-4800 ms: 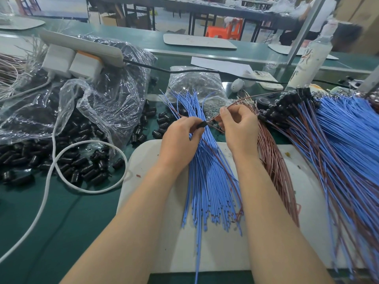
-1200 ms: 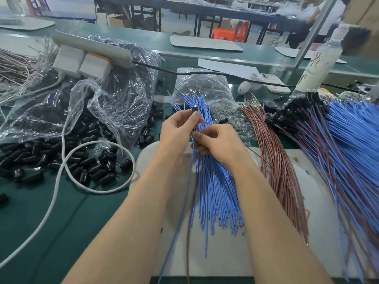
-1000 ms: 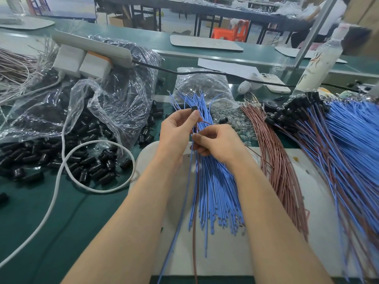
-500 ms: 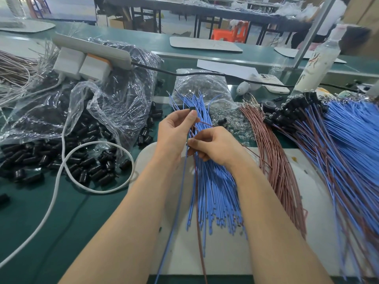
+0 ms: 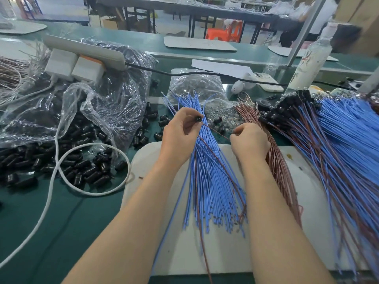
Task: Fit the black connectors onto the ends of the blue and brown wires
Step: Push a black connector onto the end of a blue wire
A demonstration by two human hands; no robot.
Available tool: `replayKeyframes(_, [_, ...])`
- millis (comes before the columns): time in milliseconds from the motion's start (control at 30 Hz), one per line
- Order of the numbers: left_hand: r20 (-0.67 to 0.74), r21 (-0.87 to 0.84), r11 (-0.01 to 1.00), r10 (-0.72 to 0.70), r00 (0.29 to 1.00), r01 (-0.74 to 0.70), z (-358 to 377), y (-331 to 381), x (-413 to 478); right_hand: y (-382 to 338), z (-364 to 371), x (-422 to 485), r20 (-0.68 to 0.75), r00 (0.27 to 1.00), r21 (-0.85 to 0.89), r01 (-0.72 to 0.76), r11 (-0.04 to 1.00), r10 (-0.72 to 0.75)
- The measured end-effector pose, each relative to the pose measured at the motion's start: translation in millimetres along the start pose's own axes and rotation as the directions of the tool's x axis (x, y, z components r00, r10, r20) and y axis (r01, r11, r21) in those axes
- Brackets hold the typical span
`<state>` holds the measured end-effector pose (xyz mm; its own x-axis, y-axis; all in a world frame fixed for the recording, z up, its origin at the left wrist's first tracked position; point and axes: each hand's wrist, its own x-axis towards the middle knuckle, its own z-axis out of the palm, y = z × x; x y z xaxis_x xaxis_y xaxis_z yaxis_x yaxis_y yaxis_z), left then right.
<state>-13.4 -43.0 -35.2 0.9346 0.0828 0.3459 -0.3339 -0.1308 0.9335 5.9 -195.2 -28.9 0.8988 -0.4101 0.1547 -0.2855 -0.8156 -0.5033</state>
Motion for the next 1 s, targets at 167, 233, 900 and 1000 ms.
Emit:
replayKeyframes(167, [0.011,-0.026,1.0,0.007,1.0,-0.006,-1,0,-1,0,1,-3,0.004,0.999,0.065,0.048,0.997,-0.048])
replayKeyframes(233, [0.016,-0.032,0.999,0.009,1.0,-0.009,-1,-1,-1,4,-7,-1,-0.048,0.998,0.165,0.041,0.986,-0.033])
replayKeyframes(900, [0.028,0.004,1.0,0.005,1.0,-0.005,0,-2,1,-5,-21,-7,-0.134,0.982,0.484,0.184,0.856,-0.135])
replayKeyframes(1000, [0.025,0.01,1.0,0.019,1.0,-0.019,1,-3,2,-24,-22,-21,-0.027,0.968,0.759,0.182,0.626,-0.248])
